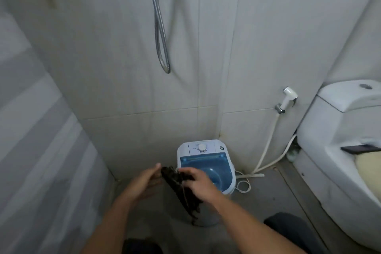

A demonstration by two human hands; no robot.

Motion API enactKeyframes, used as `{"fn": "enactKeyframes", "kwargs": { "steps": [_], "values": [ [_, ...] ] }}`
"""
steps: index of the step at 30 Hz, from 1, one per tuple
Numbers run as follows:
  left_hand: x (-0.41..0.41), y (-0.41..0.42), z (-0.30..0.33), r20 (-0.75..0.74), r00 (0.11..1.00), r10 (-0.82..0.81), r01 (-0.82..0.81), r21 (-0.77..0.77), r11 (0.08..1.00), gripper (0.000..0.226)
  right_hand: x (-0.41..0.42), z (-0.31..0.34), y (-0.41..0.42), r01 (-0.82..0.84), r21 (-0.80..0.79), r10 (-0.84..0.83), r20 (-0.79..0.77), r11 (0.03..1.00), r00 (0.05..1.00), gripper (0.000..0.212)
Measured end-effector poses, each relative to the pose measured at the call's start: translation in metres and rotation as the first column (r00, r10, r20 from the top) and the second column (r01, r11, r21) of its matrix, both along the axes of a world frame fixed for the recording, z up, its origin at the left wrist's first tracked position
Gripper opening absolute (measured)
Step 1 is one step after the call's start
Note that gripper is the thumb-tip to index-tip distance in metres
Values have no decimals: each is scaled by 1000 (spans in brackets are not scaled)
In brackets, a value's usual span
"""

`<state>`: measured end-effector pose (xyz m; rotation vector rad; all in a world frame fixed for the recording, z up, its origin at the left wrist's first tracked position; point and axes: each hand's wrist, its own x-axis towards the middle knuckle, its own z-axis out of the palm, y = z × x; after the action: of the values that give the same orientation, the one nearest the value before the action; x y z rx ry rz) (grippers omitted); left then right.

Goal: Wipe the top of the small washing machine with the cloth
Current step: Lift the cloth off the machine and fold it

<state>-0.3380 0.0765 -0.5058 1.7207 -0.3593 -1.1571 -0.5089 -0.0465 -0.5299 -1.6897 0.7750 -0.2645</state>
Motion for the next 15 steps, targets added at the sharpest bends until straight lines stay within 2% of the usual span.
{"fn": "enactKeyframes", "kwargs": {
  "steps": [3,8,11,13,15],
  "values": [
    [-18,2,50,63,997,-47,51,-68,996,38,-12,50,-10,89,66,-98,154,994,983,44],
    [-47,-1,116,103,988,-116,134,-179,975,45,-20,112,-8,57,203,-124,333,977,935,42],
    [-54,-2,143,133,991,-28,60,-249,966,34,-22,143,-5,18,295,-141,404,955,904,31],
    [-53,0,157,61,998,30,-10,-304,952,20,-27,162,-6,10,364,-180,435,931,882,26],
    [-53,3,170,-25,998,65,-70,-369,927,15,-31,177,-10,39,353,-207,451,935,868,26]
  ]
}}
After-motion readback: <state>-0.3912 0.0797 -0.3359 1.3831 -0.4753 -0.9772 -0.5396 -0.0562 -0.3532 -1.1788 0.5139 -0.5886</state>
